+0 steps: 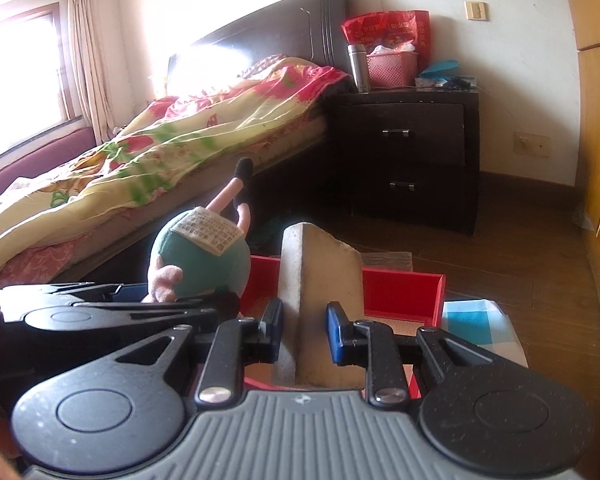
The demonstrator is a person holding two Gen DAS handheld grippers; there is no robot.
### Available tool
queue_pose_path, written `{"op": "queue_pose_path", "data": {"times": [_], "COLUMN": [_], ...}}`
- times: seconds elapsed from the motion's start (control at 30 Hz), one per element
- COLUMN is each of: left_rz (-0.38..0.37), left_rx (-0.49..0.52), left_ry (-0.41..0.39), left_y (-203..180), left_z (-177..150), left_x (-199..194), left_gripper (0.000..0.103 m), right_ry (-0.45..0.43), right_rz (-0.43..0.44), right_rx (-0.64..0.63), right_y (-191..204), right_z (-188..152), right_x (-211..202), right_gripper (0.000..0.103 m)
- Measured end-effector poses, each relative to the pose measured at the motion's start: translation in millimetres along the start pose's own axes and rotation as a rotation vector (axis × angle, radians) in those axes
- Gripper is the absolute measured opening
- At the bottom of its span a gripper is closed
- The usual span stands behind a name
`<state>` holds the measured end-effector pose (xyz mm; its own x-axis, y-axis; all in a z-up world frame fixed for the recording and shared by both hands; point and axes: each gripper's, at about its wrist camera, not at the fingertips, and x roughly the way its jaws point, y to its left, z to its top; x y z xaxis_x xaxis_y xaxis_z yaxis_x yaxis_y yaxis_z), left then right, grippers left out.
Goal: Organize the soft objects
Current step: 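Carry the pig plush into the red box while the right tool drops the sponge there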
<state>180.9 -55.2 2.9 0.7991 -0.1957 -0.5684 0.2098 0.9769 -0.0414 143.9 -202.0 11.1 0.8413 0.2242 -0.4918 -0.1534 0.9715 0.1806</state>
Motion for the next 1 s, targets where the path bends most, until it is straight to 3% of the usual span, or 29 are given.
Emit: {"op": "queue_pose_path", "data": {"times": [0.3, 0.5, 0.6, 0.9, 1.0], "left_rz": [0.039, 0.123, 0.159, 0.128, 0.083], "left_rx": [0.008, 0.048, 0.059, 0.059, 0.055], "left_ry": [0.007, 0.059, 0.033, 0.034, 0.057], "left_y": [-3.9, -1.2, 2.0, 3.1, 3.0], "left_z": [9.4, 10.1, 8.8, 0.1, -7.0], "left_x": [37.6, 68.5, 64.0, 32.0, 19.1], "left_gripper": [0.060, 0.067, 0.077, 0.078, 0.078], "right_ry": [0.026, 0.056, 0.064, 0.086, 0.093], "right_rz": [-0.030, -0.115, -0.129, -0.116, -0.110], "right_rx": [0.004, -0.050, -0.022, 0.029, 0.037], "right_y": [-14.5, -15.8, -23.0, -28.7, -27.1], "right_z": [7.8, 11.9, 10.4, -3.9, -12.9], "right_x": [38.6, 66.3, 70.4, 42.4, 25.8], "right_gripper": [0.003, 0.005, 0.007, 0.011, 0.015]}}
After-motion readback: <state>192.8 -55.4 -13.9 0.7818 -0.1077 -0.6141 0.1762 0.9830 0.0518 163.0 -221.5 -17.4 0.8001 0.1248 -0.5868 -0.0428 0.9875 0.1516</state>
